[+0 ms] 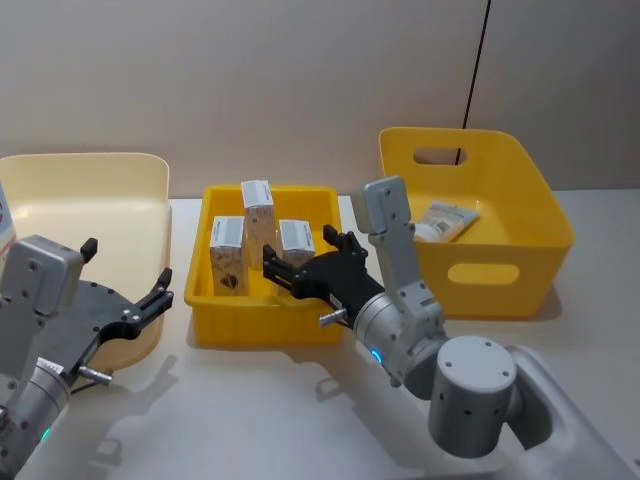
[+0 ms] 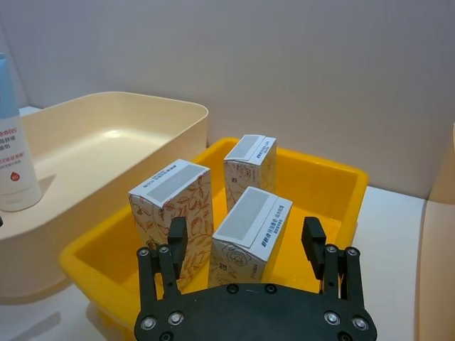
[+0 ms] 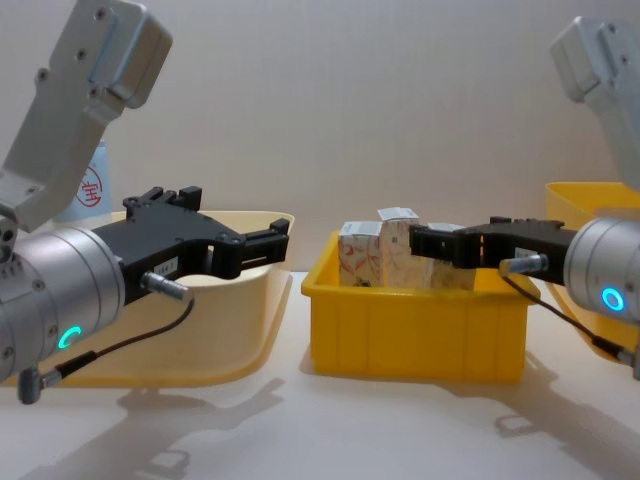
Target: Bimanual collaborative sorting of washing and personal care products
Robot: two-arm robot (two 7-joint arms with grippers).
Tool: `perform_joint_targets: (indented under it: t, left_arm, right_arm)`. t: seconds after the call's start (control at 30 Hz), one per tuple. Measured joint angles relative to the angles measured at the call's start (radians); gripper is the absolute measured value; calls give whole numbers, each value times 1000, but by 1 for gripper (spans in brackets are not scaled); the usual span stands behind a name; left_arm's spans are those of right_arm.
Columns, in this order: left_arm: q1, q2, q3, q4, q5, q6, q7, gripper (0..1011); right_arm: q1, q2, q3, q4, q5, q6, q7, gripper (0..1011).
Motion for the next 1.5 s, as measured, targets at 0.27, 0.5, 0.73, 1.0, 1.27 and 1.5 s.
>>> perform_joint_targets:
  t: [0.27, 0.5, 0.73, 1.0, 1.27, 1.5]
  left_arm:
    - [0, 0, 0, 0, 0, 0, 0, 1000]
    - [0, 0, 0, 0, 0, 0, 0, 1000]
    - [0, 0, 0, 0, 0, 0, 0, 1000]
    - [0, 0, 0, 0, 0, 0, 0, 1000]
    - [0, 0, 0, 0, 0, 0, 0, 1000]
    - [0, 0, 0, 0, 0, 0, 0, 1000]
  right_arm:
    - [9, -22, 1, 22, -12, 4, -19, 1001]
    - [16, -42, 5, 40, -26, 8, -42, 1001]
    - [20, -55, 8, 55, -38, 9, -58, 1001]
    - [24, -63, 11, 64, -46, 10, -67, 919]
    - [25, -68, 12, 68, -50, 10, -72, 675]
    - [26, -70, 12, 70, -52, 10, -73, 480]
